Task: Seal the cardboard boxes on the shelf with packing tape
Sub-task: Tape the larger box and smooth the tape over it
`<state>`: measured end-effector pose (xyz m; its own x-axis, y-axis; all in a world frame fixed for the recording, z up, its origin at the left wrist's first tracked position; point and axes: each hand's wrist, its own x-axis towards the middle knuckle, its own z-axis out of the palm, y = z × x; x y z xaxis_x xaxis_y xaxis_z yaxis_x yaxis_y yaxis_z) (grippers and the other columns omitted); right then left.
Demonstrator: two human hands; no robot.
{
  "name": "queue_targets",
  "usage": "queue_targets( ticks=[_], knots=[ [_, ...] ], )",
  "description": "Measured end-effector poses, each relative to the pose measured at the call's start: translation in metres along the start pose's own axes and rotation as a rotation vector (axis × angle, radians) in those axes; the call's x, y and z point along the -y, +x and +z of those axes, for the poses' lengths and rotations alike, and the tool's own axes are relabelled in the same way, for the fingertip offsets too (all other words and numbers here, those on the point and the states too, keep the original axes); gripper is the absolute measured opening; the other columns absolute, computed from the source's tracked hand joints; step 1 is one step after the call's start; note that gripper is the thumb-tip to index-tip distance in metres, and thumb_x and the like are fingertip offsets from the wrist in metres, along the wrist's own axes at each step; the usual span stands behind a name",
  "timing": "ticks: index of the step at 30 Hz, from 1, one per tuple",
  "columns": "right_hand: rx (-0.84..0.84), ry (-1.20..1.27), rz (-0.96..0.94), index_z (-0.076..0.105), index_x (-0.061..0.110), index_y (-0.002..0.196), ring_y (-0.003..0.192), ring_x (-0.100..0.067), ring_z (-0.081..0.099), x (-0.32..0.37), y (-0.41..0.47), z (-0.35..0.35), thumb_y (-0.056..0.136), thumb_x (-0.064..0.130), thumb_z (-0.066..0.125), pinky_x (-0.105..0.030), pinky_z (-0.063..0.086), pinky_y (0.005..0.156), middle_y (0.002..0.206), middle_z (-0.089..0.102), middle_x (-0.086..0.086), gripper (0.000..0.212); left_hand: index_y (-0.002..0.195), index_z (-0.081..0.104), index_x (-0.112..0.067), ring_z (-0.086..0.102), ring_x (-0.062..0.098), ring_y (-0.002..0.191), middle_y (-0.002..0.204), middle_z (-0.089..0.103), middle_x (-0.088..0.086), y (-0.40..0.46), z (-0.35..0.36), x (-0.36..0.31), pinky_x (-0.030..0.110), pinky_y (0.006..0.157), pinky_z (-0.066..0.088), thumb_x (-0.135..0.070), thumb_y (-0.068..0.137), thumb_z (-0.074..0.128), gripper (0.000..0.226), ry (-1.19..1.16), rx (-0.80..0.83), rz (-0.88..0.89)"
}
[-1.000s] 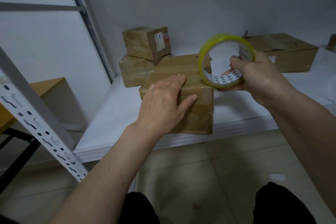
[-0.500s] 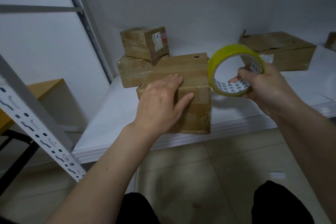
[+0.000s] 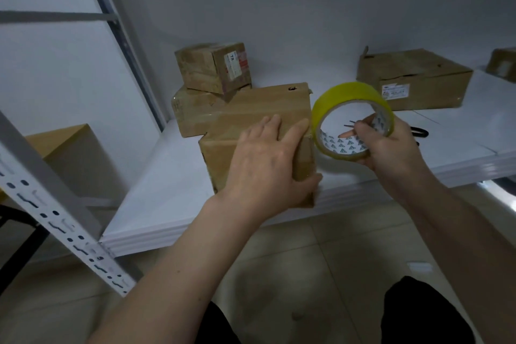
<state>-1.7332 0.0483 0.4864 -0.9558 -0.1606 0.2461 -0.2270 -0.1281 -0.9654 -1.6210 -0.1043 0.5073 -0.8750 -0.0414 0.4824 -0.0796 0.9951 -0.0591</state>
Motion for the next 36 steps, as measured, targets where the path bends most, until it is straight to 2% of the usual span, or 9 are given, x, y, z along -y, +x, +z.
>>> queue_targets(
  ticks=[2,7,12,22,28,30,32,34,36],
  knots=[
    [-0.003,0.033,-0.001,0.056,0.012,0.101,0.096,-0.027,0.066,-0.004,-0.001,0.001,0.096,0.011,0.053,-0.047,0.057,0.077,0.1,0.066,-0.013,0.006,0.145,0.046,-0.021,0.041,0.037,0.138,0.147,0.046,0.02,0.002,-0.002,0.0,0.044,0.112,0.03,-0.058,0.077,0.065,0.08,-0.013,0.017,0.001],
    [-0.038,0.174,0.056,0.06,0.018,0.101,0.098,-0.029,0.067,-0.015,-0.008,0.003,0.096,0.01,0.053,-0.046,0.057,0.078,0.104,0.066,-0.013,0.012,0.125,0.063,-0.003,0.061,0.032,0.12,0.129,0.064,0.017,0.005,0.01,-0.003,0.043,0.101,0.047,-0.041,0.079,0.063,0.059,-0.034,-0.149,0.107],
    [-0.062,0.223,0.055,0.058,0.014,0.108,0.095,-0.027,0.067,-0.021,-0.011,0.008,0.097,0.009,0.051,-0.047,0.058,0.078,0.104,0.066,-0.012,0.014,0.128,0.064,-0.009,0.062,0.031,0.119,0.129,0.065,0.015,0.01,0.013,0.003,0.042,0.096,0.05,-0.037,0.093,0.043,0.05,-0.114,-0.207,0.146],
    [-0.064,0.366,0.182,0.057,0.008,0.113,0.098,-0.038,0.066,-0.033,-0.022,0.013,0.099,0.009,0.049,-0.055,0.057,0.073,0.112,0.062,-0.023,0.016,0.131,0.064,-0.023,0.064,0.028,0.117,0.127,0.067,0.009,0.012,0.013,0.005,0.04,0.093,0.052,-0.035,0.097,0.04,0.044,-0.112,-0.204,0.166],
    [-0.068,0.505,0.328,0.05,0.004,0.127,0.102,-0.037,0.064,-0.031,-0.026,0.017,0.099,0.009,0.049,-0.052,0.058,0.076,0.118,0.06,-0.022,0.029,0.114,0.072,-0.021,0.07,0.026,0.102,0.113,0.073,0.005,0.012,0.008,-0.002,0.032,0.081,0.054,-0.03,0.095,0.047,0.032,-0.091,-0.295,0.16],
    [-0.026,0.626,0.404,0.052,0.004,0.127,0.104,-0.032,0.065,-0.032,-0.033,0.021,0.097,0.01,0.052,-0.048,0.056,0.084,0.118,0.064,-0.019,0.031,0.124,0.065,-0.027,0.067,0.026,0.103,0.116,0.071,0.0,0.011,-0.005,-0.005,0.032,0.078,0.05,-0.036,0.097,0.051,0.032,-0.146,-0.201,0.094],
    [0.021,0.705,0.45,0.052,0.003,0.129,0.106,-0.029,0.066,-0.034,-0.042,0.029,0.096,0.013,0.054,-0.047,0.05,0.097,0.118,0.066,-0.017,0.035,0.144,0.044,-0.035,0.06,0.029,0.116,0.132,0.063,0.001,0.019,-0.017,-0.001,0.037,0.088,0.046,-0.054,0.096,0.049,0.052,-0.179,-0.056,-0.029],
    [0.005,0.682,0.477,0.05,0.002,0.133,0.109,-0.028,0.065,-0.034,-0.046,0.036,0.096,0.014,0.055,-0.045,0.045,0.103,0.119,0.066,-0.016,0.039,0.152,0.025,-0.041,0.035,0.033,0.141,0.158,0.034,0.004,0.026,-0.025,0.011,0.048,0.109,0.033,-0.077,0.084,0.041,0.078,-0.072,0.084,-0.125],
    [-0.038,0.599,0.491,0.048,0.002,0.135,0.111,-0.028,0.063,-0.032,-0.047,0.04,0.095,0.015,0.056,-0.044,0.044,0.105,0.123,0.063,-0.015,0.042,0.151,0.021,-0.046,0.016,0.039,0.148,0.164,0.015,0.003,0.026,-0.028,0.026,0.063,0.116,0.018,-0.096,0.065,0.024,0.1,0.012,0.258,-0.234]
  ],
)
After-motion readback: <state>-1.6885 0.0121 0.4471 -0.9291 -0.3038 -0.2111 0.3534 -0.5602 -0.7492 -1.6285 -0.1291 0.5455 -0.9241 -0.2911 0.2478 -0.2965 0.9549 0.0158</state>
